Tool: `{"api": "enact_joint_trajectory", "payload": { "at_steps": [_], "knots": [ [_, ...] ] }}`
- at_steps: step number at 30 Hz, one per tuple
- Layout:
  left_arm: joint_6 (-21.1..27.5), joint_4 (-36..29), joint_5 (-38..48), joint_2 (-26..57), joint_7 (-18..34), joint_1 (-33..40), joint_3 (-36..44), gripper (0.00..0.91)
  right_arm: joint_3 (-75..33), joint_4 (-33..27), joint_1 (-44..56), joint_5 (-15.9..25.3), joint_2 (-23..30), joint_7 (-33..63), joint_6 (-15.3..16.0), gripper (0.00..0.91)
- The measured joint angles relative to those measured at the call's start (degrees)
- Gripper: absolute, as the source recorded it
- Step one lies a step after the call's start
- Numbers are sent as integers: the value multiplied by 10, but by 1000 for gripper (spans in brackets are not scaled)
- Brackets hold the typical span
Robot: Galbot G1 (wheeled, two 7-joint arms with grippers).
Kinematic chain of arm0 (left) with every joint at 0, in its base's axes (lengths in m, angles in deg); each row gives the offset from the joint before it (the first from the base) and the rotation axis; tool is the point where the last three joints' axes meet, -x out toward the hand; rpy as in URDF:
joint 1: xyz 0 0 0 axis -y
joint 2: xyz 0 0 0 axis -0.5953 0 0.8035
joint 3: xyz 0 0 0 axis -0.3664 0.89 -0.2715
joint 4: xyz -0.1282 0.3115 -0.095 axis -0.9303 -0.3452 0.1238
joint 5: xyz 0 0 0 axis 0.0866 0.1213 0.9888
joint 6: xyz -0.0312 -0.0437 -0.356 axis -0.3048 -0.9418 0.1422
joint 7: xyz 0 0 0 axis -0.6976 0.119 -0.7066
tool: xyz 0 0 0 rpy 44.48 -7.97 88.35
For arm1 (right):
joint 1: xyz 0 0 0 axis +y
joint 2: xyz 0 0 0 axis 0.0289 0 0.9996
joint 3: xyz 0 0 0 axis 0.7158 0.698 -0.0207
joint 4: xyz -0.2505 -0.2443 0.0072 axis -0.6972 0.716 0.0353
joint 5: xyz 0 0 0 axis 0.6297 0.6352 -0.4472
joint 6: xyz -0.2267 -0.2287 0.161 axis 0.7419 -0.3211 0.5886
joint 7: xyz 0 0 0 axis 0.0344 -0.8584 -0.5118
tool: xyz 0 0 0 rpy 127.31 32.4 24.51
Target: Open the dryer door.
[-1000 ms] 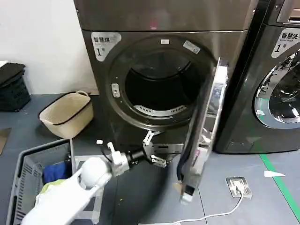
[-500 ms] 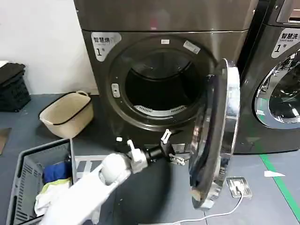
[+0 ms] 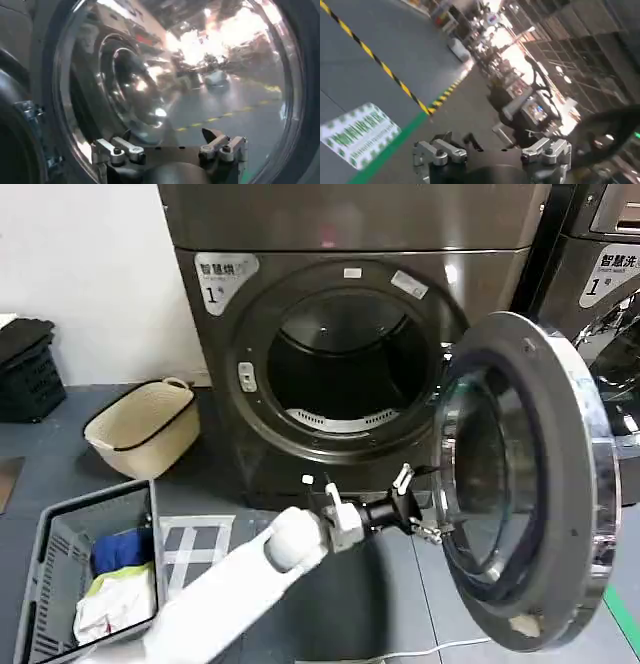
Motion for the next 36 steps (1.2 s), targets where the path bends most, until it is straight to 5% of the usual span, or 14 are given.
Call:
{"api": "enact_joint_trajectory", "payload": {
  "at_steps": [36],
  "knots": [
    [18,204,-68,-181,65,93,38,907,-7,33,0,5,27,7,25,907]
  ]
}}
